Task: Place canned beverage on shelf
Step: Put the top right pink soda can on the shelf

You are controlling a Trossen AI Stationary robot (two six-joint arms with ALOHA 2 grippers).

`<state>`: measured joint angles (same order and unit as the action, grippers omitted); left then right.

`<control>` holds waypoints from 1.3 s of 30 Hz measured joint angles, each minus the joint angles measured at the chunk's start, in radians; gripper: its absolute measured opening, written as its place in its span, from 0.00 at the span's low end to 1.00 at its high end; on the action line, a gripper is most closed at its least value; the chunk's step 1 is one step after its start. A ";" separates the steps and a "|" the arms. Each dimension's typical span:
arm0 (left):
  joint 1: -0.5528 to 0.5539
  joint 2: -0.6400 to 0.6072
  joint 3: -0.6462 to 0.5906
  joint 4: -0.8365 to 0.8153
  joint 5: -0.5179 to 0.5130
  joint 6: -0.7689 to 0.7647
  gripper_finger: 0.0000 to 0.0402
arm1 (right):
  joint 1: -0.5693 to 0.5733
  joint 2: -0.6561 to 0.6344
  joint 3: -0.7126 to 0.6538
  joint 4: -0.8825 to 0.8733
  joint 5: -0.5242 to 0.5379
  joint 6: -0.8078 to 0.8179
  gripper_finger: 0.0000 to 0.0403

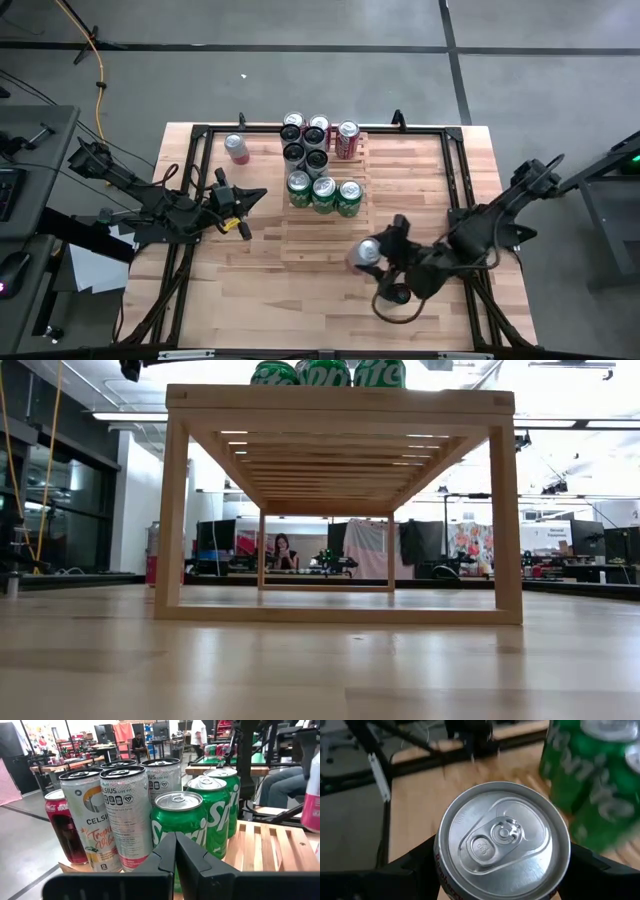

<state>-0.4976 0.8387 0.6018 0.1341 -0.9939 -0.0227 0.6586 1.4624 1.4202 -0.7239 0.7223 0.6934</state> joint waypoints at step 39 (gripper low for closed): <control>0.001 0.000 0.000 -0.001 0.000 0.020 0.00 | -0.280 0.181 0.002 0.467 -0.199 -0.356 0.69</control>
<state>-0.4964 0.8387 0.6018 0.1333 -0.9943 -0.0029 0.3788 1.6432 1.4221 -0.2571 0.5238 0.3375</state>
